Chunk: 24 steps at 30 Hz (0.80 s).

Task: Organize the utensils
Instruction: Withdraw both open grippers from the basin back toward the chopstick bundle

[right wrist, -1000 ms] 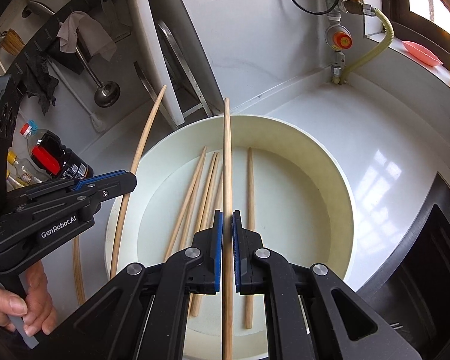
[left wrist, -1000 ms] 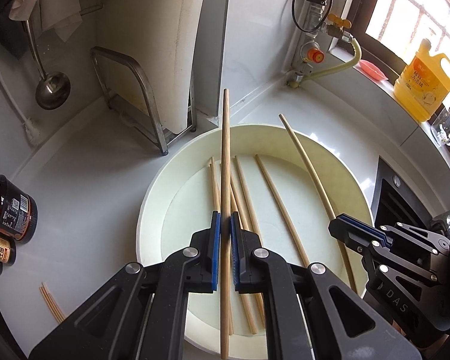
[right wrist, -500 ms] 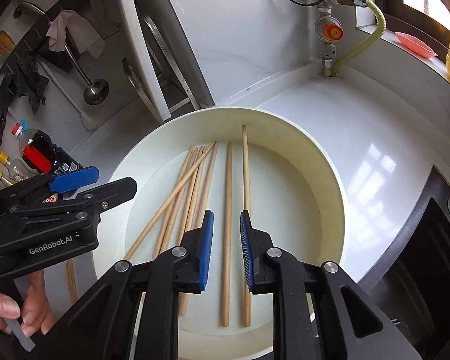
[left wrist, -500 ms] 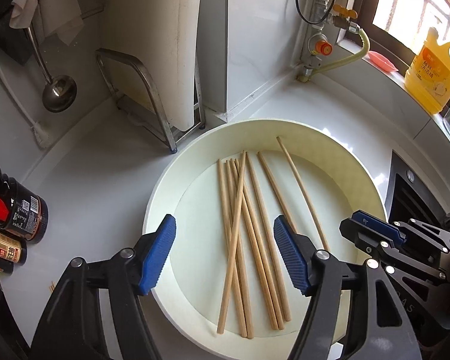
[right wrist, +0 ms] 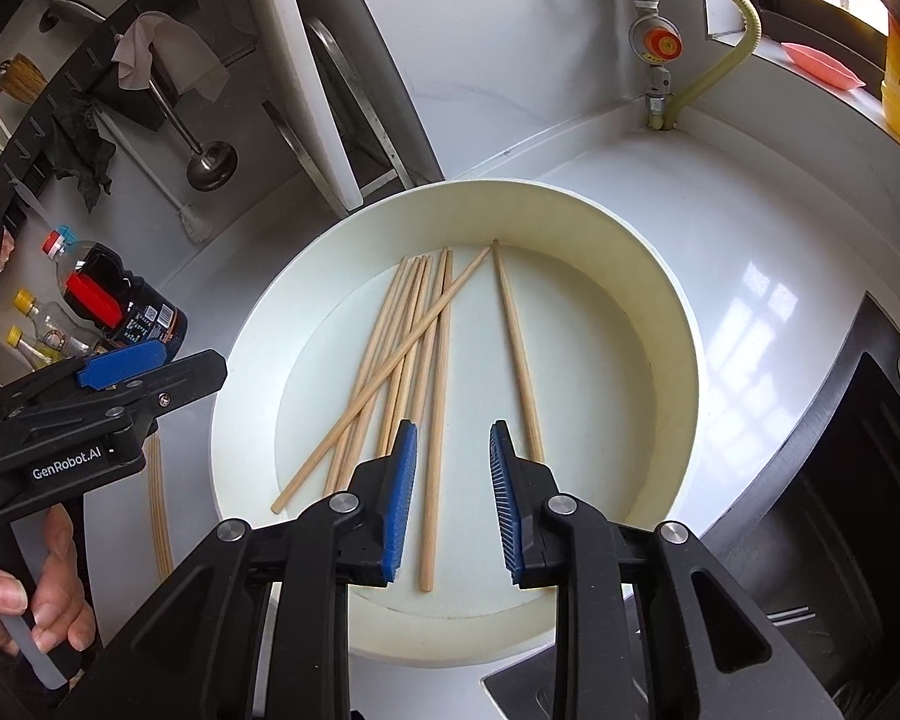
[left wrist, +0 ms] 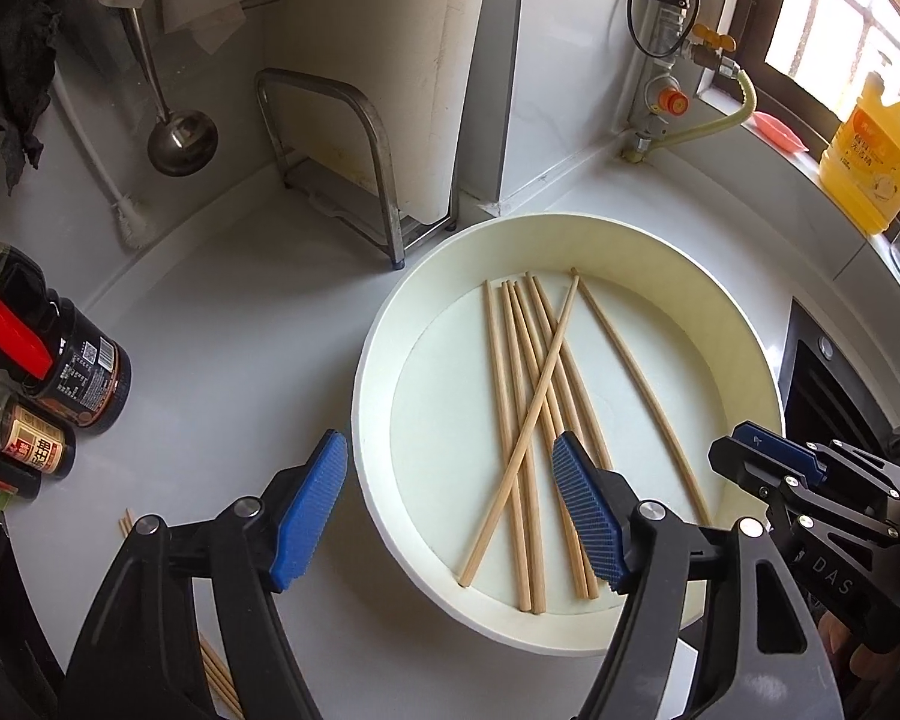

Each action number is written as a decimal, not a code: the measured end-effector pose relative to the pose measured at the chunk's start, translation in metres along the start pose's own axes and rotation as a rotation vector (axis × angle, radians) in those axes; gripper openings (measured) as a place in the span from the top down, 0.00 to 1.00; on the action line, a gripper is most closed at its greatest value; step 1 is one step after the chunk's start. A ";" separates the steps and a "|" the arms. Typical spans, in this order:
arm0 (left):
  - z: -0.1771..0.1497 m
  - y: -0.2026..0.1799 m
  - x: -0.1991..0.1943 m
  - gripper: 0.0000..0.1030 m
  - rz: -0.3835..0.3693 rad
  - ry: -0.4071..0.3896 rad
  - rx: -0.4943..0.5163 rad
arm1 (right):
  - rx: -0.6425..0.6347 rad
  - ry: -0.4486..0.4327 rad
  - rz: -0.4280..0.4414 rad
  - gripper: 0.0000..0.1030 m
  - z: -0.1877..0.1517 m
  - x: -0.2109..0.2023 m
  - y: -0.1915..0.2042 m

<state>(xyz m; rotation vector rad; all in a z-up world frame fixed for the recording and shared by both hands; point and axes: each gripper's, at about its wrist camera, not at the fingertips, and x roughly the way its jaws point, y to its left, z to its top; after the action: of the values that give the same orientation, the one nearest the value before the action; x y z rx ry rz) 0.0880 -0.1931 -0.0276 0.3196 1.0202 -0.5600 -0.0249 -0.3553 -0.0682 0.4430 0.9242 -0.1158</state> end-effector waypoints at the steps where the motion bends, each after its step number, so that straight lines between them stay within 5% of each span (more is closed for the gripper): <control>1: -0.002 0.002 -0.002 0.32 0.001 -0.001 -0.003 | -0.005 -0.001 0.003 0.76 -0.001 -0.001 0.002; 24: -0.064 0.060 -0.068 0.26 0.059 -0.069 -0.111 | -0.137 -0.021 0.072 0.65 -0.022 -0.019 0.078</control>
<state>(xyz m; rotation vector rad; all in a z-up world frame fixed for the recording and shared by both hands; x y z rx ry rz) 0.0494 -0.0927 -0.0005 0.2295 0.9684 -0.4565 -0.0304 -0.2772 -0.0389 0.3468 0.8883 0.0079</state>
